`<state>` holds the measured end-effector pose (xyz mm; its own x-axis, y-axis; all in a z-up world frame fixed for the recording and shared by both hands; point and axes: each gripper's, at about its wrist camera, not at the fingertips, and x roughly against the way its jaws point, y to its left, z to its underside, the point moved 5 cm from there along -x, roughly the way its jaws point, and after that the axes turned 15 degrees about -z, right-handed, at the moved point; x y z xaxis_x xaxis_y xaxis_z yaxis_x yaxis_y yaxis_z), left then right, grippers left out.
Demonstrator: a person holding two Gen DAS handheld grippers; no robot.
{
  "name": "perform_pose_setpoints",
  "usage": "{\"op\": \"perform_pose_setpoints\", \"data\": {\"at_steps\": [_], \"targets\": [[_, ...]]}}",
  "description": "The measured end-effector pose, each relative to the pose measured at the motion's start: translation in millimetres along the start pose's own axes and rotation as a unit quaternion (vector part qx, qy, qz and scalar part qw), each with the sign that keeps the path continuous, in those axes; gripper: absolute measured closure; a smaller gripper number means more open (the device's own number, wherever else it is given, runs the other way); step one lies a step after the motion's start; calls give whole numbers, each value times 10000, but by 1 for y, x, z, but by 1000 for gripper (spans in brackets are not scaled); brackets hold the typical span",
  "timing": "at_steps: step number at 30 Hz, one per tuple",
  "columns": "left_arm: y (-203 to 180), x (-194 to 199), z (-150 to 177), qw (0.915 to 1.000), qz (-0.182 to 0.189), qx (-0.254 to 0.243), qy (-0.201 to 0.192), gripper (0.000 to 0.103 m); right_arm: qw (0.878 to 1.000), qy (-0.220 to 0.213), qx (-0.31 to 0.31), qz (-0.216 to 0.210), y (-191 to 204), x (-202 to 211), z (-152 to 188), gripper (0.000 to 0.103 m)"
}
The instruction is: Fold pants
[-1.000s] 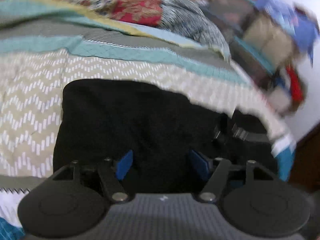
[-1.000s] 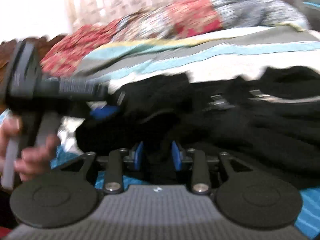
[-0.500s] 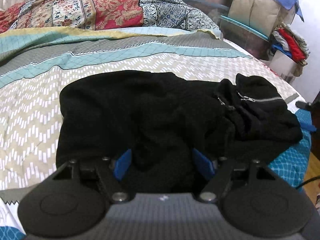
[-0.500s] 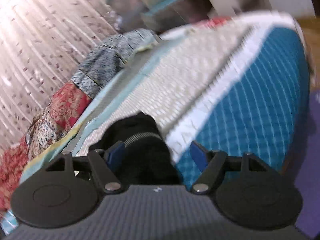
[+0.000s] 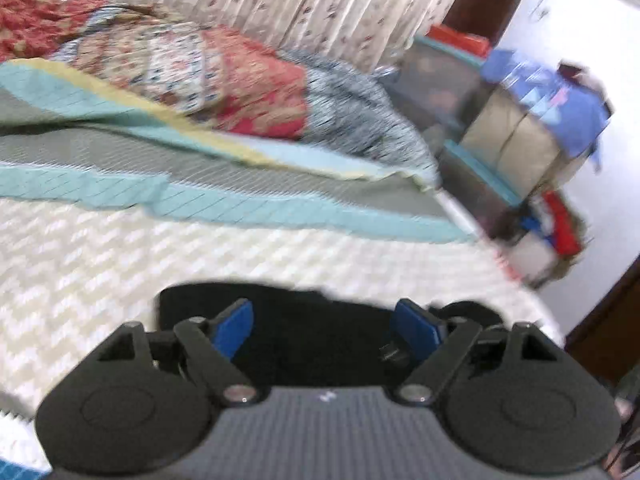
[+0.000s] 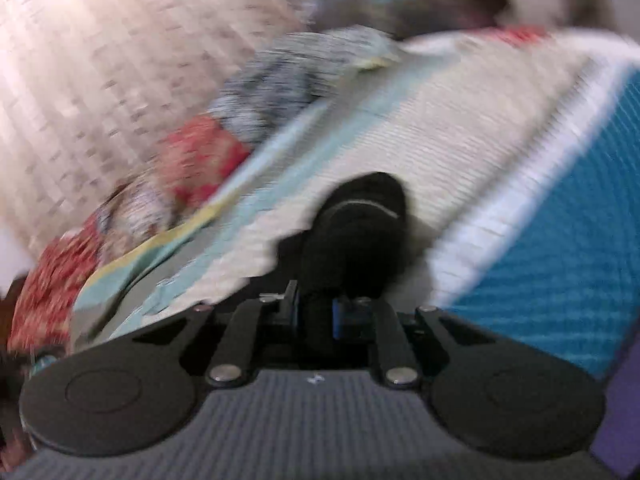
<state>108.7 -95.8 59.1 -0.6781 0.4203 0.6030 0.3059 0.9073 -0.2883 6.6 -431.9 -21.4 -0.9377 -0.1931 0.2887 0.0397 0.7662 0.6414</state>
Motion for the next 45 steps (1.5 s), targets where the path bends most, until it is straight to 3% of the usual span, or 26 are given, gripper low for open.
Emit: {"op": "perform_pose_setpoints", "data": {"at_steps": [4,9,10,11,13,14,17,20,22,23,27,29,32,34,36,40,42,43,44,45], "targets": [[-52,-17,-11,9972,533,-389,343,4,9937,272,1058,-241,63,-18,11,86],[-101,-63,2,9844,1097,-647,1214,2,9783,669,1894,-500,104,-32,39,86],[-108,-70,7,9823,1139,-648,1342,13,9761,716,1974,-565,108,-35,43,86],[-112,-76,14,9804,1155,-701,1432,44,9736,776,2050,-644,114,-37,47,86],[-111,-80,19,9813,943,-866,1438,78,9667,898,2277,-745,126,-43,55,86],[-108,-80,17,9833,849,-868,1358,85,9643,900,2402,-658,128,-43,57,86],[-76,-69,5,9876,900,-460,1203,86,9621,900,2430,-846,137,-49,55,86],[-34,-54,-10,9925,772,-259,911,86,9575,885,2424,-1289,159,-52,60,78],[-4,-49,-18,9948,618,-24,805,86,9471,1020,2596,-1587,176,-55,73,56],[16,-49,-19,9948,558,208,822,86,9424,1106,2672,-1683,183,-57,81,51],[79,-62,-8,9900,210,908,1059,85,9317,1422,2790,-1843,188,-59,102,47],[98,-79,8,9865,-109,1032,1266,63,9344,1515,2731,-1716,178,-61,104,46],[118,-100,32,9790,-695,1134,1546,43,9449,1581,2471,-1452,158,-63,101,46],[122,-102,39,9769,-644,1345,1531,33,9524,1564,2254,-1330,144,-59,95,46],[122,-97,39,9769,-567,1431,1483,30,9582,1472,2096,-1278,135,-48,91,46],[115,-69,37,9791,-301,1509,1328,12,9681,1085,1908,-1211,120,-24,73,46],[100,-58,38,9851,-187,1207,1211,12,9730,983,1800,-1060,111,-27,65,48],[93,-57,40,9878,-231,983,1181,20,9753,1026,1687,-991,105,-35,63,55],[85,-56,44,9899,-338,691,1189,38,9775,1111,1544,-910,99,-42,63,62],[78,-57,49,9903,-500,367,1245,45,9782,1263,1413,-845,94,-48,67,75]]}}
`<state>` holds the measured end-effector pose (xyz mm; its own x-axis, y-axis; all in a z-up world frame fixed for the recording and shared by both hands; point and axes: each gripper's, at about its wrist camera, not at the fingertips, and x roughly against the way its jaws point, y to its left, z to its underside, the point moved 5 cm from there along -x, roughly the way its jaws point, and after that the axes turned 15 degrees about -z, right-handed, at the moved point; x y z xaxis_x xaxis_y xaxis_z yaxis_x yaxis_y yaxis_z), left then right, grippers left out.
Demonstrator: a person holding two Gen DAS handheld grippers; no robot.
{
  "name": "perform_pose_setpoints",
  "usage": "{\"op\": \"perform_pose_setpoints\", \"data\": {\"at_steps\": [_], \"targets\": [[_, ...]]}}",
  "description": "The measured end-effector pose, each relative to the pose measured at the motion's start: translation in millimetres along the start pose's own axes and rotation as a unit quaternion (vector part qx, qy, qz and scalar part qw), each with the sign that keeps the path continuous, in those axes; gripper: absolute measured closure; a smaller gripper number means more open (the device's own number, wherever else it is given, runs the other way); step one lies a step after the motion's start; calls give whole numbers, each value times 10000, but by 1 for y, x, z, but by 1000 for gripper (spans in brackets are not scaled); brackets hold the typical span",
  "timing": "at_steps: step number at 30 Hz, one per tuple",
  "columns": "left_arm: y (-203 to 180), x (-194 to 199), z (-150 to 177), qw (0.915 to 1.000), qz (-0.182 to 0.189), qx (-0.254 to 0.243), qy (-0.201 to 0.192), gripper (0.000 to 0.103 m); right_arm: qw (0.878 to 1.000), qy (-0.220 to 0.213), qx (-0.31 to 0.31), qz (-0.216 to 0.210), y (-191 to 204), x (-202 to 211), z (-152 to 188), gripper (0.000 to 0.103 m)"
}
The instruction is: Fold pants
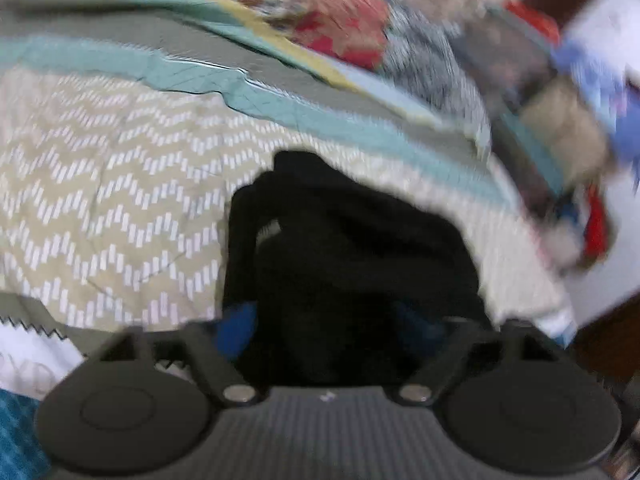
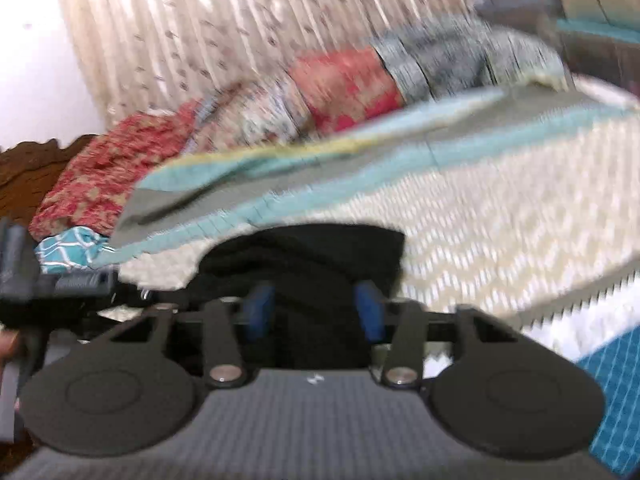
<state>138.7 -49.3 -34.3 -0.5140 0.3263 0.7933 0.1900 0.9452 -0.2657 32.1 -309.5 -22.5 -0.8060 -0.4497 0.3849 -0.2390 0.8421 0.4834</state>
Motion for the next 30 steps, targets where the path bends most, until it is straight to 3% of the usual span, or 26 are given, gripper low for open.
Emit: {"op": "perform_pose_setpoints", "data": {"at_steps": [2,5,9,11,14,20,22,25,29,30], "targets": [[-6,-1,12,9980,-421,-473,-52,59,9994,314,-107,18,-3,-13,13,77],[-4,-1,26,9962,-564,-661,-40,65,9971,728,146,161,3,-24,35,76],[7,0,42,9958,-665,-628,11,60,9949,985,167,158,3,-23,56,76],[9,-2,45,9947,-820,-618,-38,47,9951,974,96,120,0,-25,56,76],[12,-6,42,9958,-825,-388,74,46,9950,985,80,113,-1,-24,52,75],[8,-2,46,9941,-972,-482,-36,46,9971,454,595,-156,18,-3,11,72],[7,-2,47,9937,-1011,-471,-82,46,9942,458,963,-161,25,-16,-9,62],[7,0,50,9936,-1033,-441,-129,46,9822,760,1621,-569,46,-49,-27,43],[8,0,50,9937,-1045,-371,-136,46,9513,1328,2709,-636,72,-101,-25,42],[7,0,50,9936,-1056,-384,-146,46,9428,1558,2883,-606,74,-114,-21,46]]}}
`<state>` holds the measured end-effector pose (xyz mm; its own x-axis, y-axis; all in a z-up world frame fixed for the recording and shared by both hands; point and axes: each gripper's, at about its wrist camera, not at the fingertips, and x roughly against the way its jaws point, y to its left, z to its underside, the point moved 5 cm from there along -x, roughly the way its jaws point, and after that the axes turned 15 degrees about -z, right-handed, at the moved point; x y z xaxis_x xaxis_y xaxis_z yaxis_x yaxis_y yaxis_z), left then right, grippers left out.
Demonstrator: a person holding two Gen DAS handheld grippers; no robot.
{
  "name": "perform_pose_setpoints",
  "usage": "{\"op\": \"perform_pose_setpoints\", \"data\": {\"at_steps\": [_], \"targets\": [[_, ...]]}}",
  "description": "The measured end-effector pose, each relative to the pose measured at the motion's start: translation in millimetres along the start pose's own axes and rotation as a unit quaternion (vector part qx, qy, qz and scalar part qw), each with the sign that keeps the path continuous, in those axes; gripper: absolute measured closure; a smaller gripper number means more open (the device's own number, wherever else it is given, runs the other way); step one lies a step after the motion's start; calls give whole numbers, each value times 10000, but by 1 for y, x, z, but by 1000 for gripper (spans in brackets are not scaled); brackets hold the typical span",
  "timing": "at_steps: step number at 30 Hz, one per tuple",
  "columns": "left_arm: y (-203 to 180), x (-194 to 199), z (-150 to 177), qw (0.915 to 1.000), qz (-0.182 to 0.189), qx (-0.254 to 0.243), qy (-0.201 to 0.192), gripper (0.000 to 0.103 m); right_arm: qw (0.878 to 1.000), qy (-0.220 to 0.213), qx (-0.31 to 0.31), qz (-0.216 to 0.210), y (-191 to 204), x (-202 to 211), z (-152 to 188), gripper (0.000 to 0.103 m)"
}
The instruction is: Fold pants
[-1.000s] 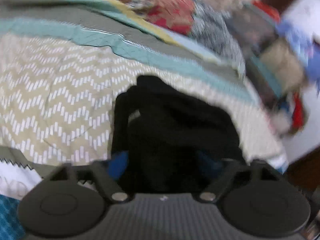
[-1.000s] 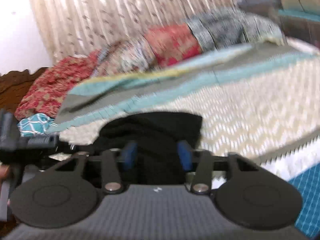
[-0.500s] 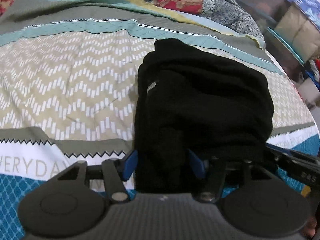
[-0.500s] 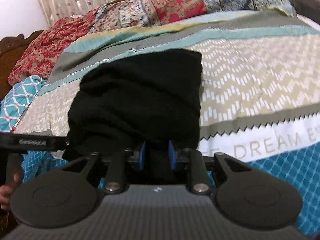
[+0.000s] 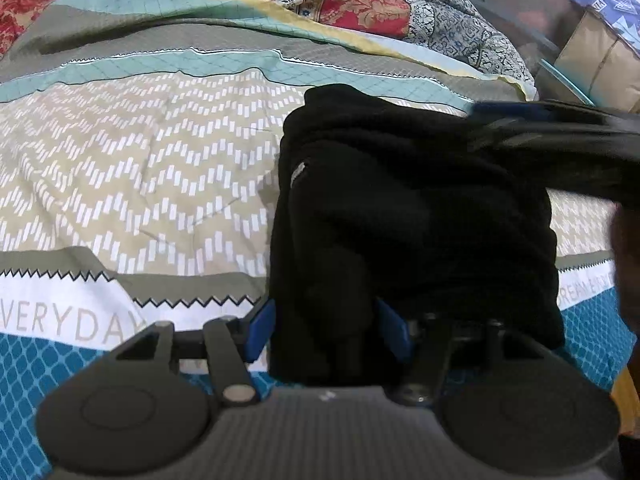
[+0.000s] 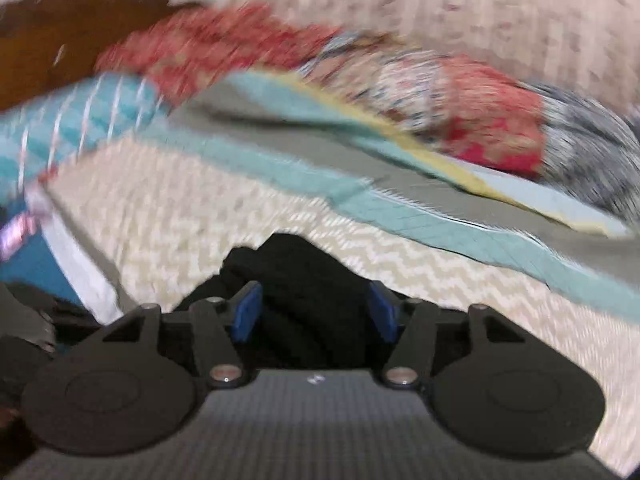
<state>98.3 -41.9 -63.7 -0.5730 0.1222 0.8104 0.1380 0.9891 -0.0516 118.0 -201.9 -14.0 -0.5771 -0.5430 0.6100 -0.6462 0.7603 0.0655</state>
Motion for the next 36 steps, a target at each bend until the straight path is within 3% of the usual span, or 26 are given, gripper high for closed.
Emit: {"op": "perform_pose_setpoints", "data": {"at_steps": [1,2,4,8,11,13,14,18,21,23,24,25,28,30,32,33,34,36], "targets": [[0,0,0,10000,-5,-4,-3,46,9995,285,144,35,-1,-14,0,76],[0,0,0,10000,-2,2,-6,46,9984,445,269,206,-4,-26,1,93],[0,-1,-1,10000,17,14,-22,46,9985,412,-5,353,-22,-39,-4,93],[-1,-4,-3,10000,59,51,-14,46,9849,352,-1637,446,-76,-61,-5,92],[1,-4,-3,9999,128,50,18,46,9868,380,-1550,288,-68,-59,-8,81],[2,-5,-1,9998,189,81,35,46,9951,292,-940,92,-48,-46,-18,44],[3,-5,-1,9997,208,101,38,46,9976,236,-656,-28,-37,-39,-22,38],[4,-6,-1,9996,235,127,24,46,9987,270,158,-396,-1,-39,-41,37],[6,-5,0,9996,257,151,21,46,9948,732,587,-394,11,-73,-46,40],[6,-5,1,9996,255,154,15,46,9887,1341,542,-383,5,-106,-39,81],[6,-5,1,9996,247,157,13,46,9862,1563,375,-385,-1,-120,-35,90],[6,-5,1,9996,245,163,4,46,9874,1550,153,-275,-9,-129,-34,92],[6,-5,1,9995,243,183,-14,46,9880,1120,-1059,59,-50,-138,-37,92],[5,-6,1,9995,248,191,15,46,9722,910,-2157,59,-81,-141,-28,92],[5,-6,0,9995,266,164,23,43,9661,972,-2394,7,-89,-144,-18,89],[5,-5,0,9996,253,152,20,42,9666,902,-2399,-16,-88,-139,-19,77],[6,-6,0,9996,247,151,37,39,9683,622,-2418,-107,-89,-127,-22,59],[10,-5,0,9990,368,189,139,36,9686,-140,-2472,-232,-94,-88,-29,47]]}}
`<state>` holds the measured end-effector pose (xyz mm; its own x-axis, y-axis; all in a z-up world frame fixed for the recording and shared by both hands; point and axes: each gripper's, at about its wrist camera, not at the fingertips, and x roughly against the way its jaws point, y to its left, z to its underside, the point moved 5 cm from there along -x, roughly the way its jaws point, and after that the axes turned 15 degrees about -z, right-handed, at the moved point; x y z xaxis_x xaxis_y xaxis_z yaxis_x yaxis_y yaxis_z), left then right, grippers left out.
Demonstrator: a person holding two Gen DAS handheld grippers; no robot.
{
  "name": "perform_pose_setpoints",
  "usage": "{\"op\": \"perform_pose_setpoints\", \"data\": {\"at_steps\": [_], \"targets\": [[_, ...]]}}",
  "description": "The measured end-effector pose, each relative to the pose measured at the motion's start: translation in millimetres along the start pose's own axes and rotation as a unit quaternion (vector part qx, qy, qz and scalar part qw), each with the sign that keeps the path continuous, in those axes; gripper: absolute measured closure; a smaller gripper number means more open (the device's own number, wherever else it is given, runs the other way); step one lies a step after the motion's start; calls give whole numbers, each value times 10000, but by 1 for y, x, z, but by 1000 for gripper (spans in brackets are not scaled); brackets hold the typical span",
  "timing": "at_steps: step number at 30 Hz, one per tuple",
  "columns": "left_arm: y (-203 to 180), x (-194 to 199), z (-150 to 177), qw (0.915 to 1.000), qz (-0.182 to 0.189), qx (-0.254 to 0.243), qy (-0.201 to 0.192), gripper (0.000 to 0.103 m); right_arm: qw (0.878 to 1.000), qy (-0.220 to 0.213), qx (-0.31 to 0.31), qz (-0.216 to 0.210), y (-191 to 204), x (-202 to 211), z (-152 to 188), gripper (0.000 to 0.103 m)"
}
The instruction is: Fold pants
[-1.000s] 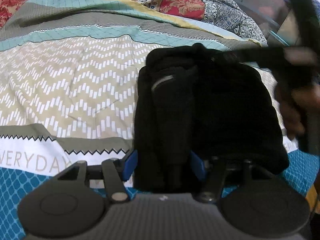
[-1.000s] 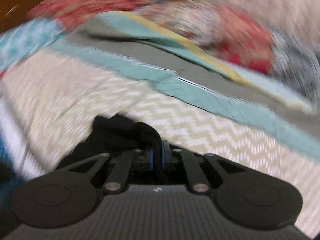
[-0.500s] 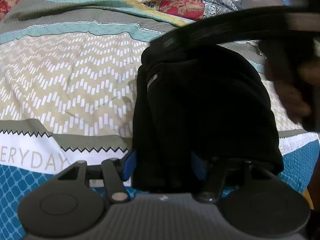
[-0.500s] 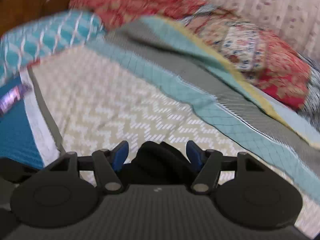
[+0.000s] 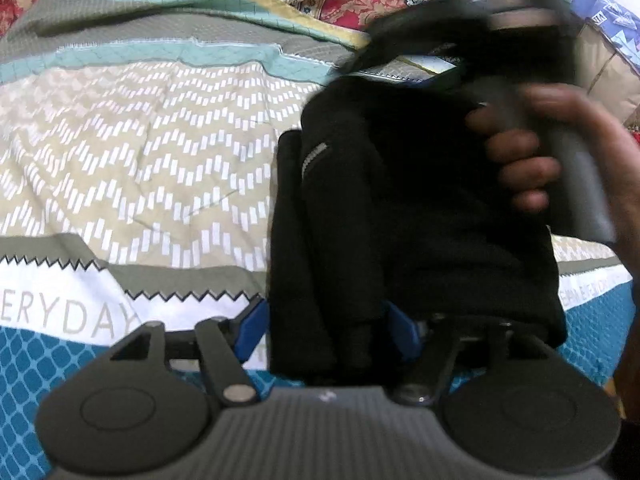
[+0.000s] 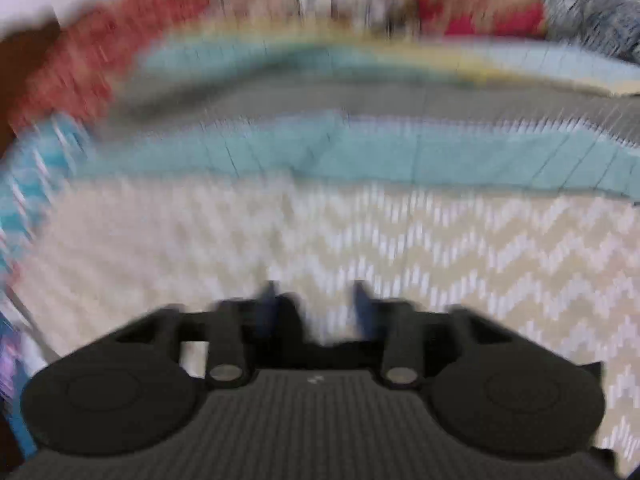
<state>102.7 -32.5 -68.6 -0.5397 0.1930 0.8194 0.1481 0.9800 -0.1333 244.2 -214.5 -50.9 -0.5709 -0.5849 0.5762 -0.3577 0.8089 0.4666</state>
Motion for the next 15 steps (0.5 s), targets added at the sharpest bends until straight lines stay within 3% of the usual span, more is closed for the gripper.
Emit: {"op": "perform_pose_setpoints", "data": {"at_steps": [3,6,10,15], "targets": [[13,12,-3,9994,323,83,53,37,9960,-871,-59,-178,-7,66,4,47],[29,30,-17,9974,569,423,-152,37,9907,-1342,-215,-51,-28,119,33,47],[22,31,-42,9961,669,524,-233,37,9850,-1549,-761,43,-60,149,81,47],[-20,8,-50,9990,415,-120,-73,42,9783,-1425,-1502,-39,-76,140,106,48]]}}
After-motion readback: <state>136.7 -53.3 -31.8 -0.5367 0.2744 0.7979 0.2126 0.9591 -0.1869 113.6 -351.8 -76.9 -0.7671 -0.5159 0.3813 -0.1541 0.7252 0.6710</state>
